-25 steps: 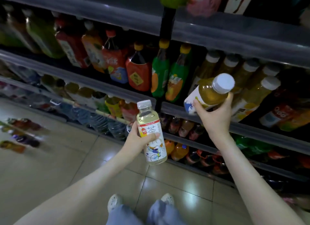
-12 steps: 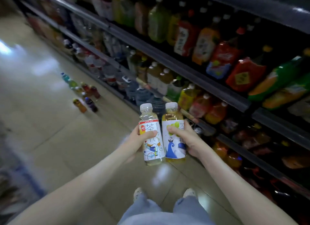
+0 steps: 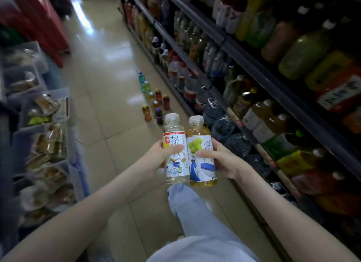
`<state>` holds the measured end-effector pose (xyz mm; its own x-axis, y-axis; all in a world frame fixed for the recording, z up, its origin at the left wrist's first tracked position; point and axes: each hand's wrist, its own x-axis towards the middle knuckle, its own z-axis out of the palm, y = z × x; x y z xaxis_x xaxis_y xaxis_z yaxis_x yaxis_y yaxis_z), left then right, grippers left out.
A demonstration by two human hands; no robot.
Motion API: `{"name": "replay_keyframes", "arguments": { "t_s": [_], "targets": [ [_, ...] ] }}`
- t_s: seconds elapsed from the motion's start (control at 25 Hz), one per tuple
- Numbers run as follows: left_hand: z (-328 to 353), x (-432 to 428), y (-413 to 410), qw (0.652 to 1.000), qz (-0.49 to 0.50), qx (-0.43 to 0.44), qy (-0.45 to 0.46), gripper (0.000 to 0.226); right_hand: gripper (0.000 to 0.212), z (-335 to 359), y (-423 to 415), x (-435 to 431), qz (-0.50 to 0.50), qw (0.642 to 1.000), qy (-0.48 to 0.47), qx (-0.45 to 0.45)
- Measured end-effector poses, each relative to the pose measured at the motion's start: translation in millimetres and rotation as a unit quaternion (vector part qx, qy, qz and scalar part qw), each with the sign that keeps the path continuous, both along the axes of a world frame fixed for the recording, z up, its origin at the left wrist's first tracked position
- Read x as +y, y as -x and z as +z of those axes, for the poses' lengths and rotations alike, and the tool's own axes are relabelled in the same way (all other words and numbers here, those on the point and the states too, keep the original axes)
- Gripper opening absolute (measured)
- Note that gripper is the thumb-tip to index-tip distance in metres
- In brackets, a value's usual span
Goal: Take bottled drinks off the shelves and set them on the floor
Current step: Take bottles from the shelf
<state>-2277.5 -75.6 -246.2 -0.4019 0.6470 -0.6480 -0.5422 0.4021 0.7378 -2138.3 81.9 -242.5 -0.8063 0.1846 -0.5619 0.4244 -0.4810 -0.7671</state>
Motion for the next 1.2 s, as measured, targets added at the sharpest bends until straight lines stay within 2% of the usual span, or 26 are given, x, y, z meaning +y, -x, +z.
{"name": "replay_keyframes", "arguments": {
  "t_s": [0.08,0.2,0.24,0.36,0.48,0.6,0.76,0.92,1.2],
  "targets": [
    [-4,17,55,1.000,-0.005,0.028,0.006,0.050,0.065,-6,61,18,-0.002,1.000,-0.001,0.010],
    [-4,51,148,0.999,0.004,0.054,0.007,0.084,0.076,-12,160,53,-0.018,0.999,-0.010,0.026],
    [-2,61,177,0.998,0.019,0.055,0.002,0.089,0.079,-11,191,64,-0.013,0.999,-0.019,0.032],
    [7,87,269,0.995,0.058,0.068,-0.038,0.093,0.076,-5,293,94,0.003,0.998,-0.028,0.053],
    [16,103,350,0.992,0.078,0.088,-0.047,0.089,0.075,3,384,112,0.014,0.999,-0.021,0.044],
    [16,114,435,0.992,0.080,0.084,-0.053,0.096,0.079,0,466,126,0.006,0.999,-0.018,0.029],
    [8,128,572,0.994,0.034,0.098,-0.032,0.090,0.078,-11,579,142,-0.091,0.995,-0.030,0.005],
    [12,153,714,0.993,-0.038,0.107,-0.021,0.091,0.082,-8,696,146,-0.250,0.968,-0.034,-0.008],
    [36,249,872,0.989,-0.103,0.098,-0.034,0.085,0.077,20,809,190,-0.366,0.929,-0.052,0.008]
  ]
}}
